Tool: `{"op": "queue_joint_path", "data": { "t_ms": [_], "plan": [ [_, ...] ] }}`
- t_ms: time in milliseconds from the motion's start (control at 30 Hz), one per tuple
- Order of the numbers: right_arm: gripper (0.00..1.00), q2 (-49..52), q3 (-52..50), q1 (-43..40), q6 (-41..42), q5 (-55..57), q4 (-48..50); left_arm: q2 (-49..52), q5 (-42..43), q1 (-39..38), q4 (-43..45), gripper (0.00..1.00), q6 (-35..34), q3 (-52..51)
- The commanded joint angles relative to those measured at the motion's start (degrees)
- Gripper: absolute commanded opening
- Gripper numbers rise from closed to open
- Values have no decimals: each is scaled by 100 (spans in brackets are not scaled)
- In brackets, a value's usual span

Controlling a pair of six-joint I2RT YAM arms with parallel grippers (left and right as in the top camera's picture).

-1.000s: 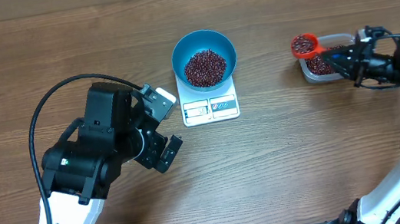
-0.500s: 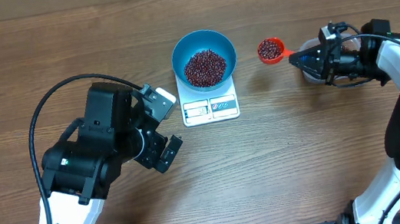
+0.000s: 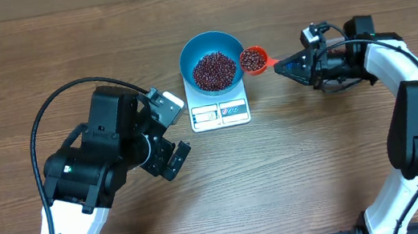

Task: Scoop item into bowl and weigh 150g on scale
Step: 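Lift the filled scoop and carry it left toward the blue bowl, then tilt the red scoop over the blue bowl to pour beans in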

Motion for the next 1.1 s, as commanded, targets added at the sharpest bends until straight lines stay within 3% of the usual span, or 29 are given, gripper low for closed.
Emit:
{"op": "queue_joint_path", "data": {
  "t_ms": [0,267,500,600,1067],
  "plan": [
    [4,33,24,192,389,-197,354,9,-33,22,9,100,107,116],
    [4,33,24,638,1403,273,1679,9,-35,22,9,100,107,116],
    [4,33,24,942,1338,962,2658,9,-33,20,7,100,107,116],
    [4,33,24,1054,833,1414,3294,9,-35,22,9,100,107,116],
    [4,-262,24,1075,-1349,2367,3265,9,-35,22,9,100,107,116]
  ]
}}
